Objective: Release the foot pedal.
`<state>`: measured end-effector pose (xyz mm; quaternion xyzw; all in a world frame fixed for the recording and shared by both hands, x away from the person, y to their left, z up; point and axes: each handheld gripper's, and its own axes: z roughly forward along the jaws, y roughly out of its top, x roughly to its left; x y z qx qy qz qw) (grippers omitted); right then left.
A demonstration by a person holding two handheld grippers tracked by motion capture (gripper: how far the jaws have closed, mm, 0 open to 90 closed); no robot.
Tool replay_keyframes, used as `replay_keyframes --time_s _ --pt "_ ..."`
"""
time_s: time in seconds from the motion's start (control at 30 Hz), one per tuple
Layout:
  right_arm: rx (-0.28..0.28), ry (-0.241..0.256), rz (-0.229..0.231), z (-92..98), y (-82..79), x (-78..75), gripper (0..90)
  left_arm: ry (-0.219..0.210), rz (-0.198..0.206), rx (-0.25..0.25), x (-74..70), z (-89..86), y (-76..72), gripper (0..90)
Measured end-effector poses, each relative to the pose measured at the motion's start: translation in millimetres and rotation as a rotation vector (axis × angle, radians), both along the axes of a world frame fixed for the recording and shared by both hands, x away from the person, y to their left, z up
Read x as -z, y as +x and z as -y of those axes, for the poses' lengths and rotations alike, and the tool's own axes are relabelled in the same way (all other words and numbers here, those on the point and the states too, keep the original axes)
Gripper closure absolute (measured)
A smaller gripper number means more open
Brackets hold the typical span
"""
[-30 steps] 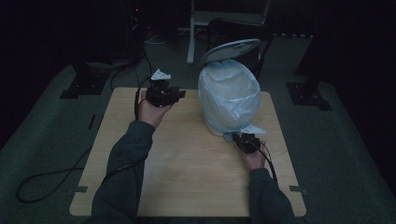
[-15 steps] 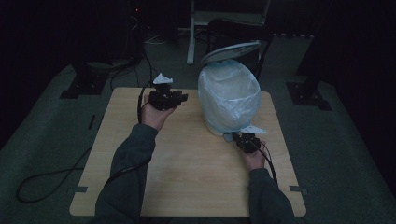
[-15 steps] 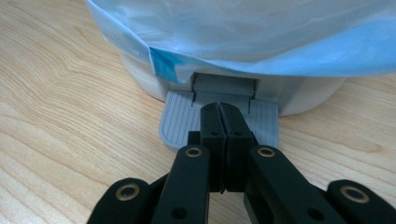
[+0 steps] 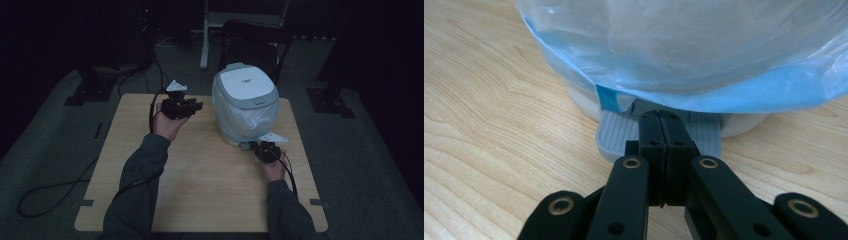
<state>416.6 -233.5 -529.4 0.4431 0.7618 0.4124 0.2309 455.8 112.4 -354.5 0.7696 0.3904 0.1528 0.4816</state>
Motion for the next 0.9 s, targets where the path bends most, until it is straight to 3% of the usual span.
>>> replay_keyframes --time_s 0.17,0.4,0.63,0.9 --pt "-0.006 -0.019 0.000 -1.4 -5.9 -2.1 89.5 0.005 0.002 -0.004 -0.1 -1.5 -0.8 64.5" --pt "0.033 -0.010 -0.014 8.3 -22.6 -3.6 89.4 0.003 0.001 -0.014 -0.3 -7.5 -2.4 64.5" --pt "0.093 -0.018 -0.047 20.2 -22.5 2.2 89.5 0.007 0.003 -0.014 -1.0 -9.3 -2.9 64.5" --pt "0.096 -0.056 -0.070 17.5 -20.1 10.7 88.9 0.020 0.007 -0.018 -2.6 -12.3 -3.7 64.5"
